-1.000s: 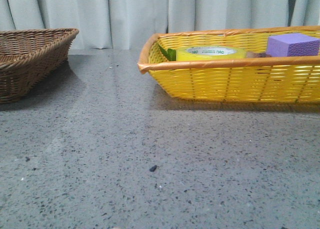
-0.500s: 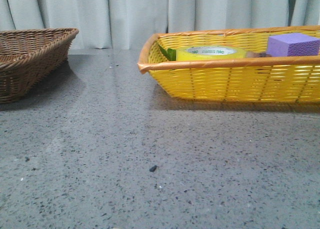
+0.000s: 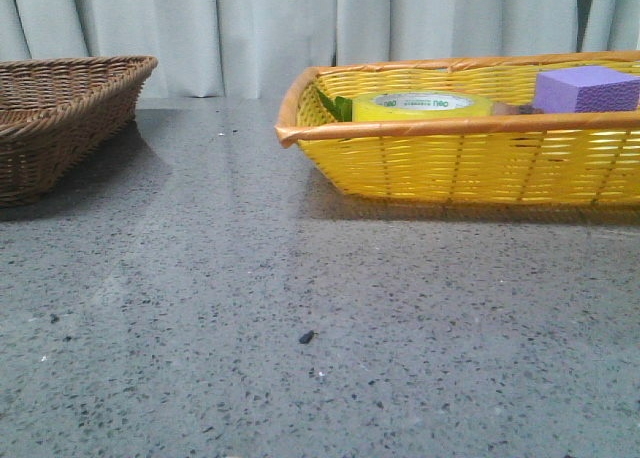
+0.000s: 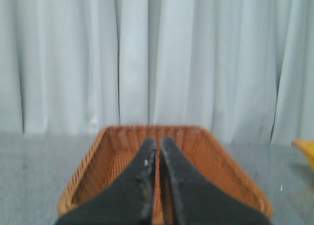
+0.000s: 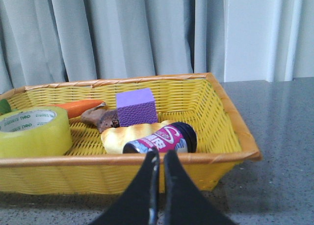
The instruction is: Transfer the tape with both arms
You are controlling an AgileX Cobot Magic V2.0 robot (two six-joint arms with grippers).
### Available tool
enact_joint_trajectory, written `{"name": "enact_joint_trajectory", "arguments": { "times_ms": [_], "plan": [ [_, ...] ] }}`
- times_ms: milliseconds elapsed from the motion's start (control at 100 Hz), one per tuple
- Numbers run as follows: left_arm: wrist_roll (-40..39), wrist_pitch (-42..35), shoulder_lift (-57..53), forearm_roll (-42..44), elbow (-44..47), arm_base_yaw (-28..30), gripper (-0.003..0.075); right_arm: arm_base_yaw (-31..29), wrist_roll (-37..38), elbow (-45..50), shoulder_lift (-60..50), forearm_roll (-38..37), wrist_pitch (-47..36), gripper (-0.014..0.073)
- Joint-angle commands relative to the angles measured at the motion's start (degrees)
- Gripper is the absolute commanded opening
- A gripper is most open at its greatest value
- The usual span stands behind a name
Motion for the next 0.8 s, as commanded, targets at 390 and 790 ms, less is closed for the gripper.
{"name": "enact_joint_trajectory", "arguments": {
  "times_ms": [390, 790],
  "plan": [
    [-0.49, -2.20, 17.95, -0.23, -15.52, 0.11, -0.0021, -0.32, -0.48, -28.36, 20.30, 1.95, 10.91, -0.0067],
    [-0.49, -7.63, 23.96, -0.37, -17.28, 0.11, -0.0021, 1.04, -0.48, -42.58, 38.20, 4.50, 10.45, -0.0067]
  ]
}}
